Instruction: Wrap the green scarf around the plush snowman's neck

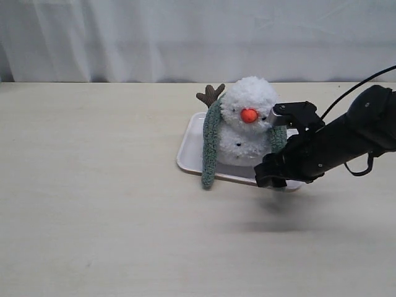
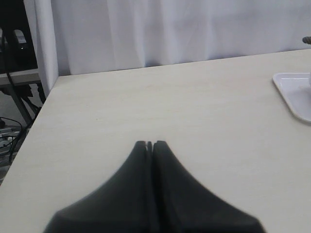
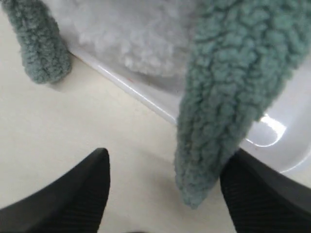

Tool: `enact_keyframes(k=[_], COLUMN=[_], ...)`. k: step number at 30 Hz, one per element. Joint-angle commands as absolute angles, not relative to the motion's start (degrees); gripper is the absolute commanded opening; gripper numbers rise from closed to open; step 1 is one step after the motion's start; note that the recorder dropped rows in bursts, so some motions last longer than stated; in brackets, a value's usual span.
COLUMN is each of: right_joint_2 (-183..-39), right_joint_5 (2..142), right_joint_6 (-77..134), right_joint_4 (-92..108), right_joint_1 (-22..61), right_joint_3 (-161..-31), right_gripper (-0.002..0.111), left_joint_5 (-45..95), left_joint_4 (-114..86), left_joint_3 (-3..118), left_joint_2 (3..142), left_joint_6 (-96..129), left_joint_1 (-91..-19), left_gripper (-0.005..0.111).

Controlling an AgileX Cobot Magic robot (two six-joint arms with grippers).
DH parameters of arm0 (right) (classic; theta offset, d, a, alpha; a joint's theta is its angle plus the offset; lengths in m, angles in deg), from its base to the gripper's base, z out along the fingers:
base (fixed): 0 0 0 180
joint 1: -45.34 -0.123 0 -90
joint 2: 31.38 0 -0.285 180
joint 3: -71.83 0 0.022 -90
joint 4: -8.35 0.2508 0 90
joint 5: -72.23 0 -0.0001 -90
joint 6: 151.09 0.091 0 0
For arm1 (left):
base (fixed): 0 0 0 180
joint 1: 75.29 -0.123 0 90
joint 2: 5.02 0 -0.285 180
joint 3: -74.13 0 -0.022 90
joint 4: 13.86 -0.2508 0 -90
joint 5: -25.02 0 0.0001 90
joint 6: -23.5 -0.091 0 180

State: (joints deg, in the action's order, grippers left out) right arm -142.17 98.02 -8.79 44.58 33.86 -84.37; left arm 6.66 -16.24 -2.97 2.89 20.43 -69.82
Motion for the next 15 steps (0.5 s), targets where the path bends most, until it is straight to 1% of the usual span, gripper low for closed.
enact_keyframes(k=[1,5,7,13,15], right_joint_2=[-138.5,-135.3,-134.1,-130.0,-129.1], right_joint_5=[99.5,101.7,103.5,106.5,106.5], right_joint_6=[-0.2,15.0,17.2,16.2,14.4], right_joint_4=[35.0,21.1,19.0,26.7,29.1], right_joint_1=[33.8,33.8,33.8,33.7,32.1], right_joint_3=[-84.2,-84.2,-84.2,-84.2,-84.2], right_gripper=[0.062,0.062,0.062,0.062,0.062], left_joint_5=[7.4,7.4,7.4,7.4,7.4], left_joint_4=[-16.1,-16.1,-16.1,-16.1,-16.1], left_joint_3=[-3.1,-3.1,-3.1,-3.1,-3.1], left_joint_2=[2.8,2.8,2.8,2.8,2.8], left_joint_6=[20.6,20.6,20.6,20.6,20.6], left_joint_1=[-69.9,-69.9,-69.9,-69.9,-69.9], left_gripper=[0.0,0.0,0.0,0.0,0.0])
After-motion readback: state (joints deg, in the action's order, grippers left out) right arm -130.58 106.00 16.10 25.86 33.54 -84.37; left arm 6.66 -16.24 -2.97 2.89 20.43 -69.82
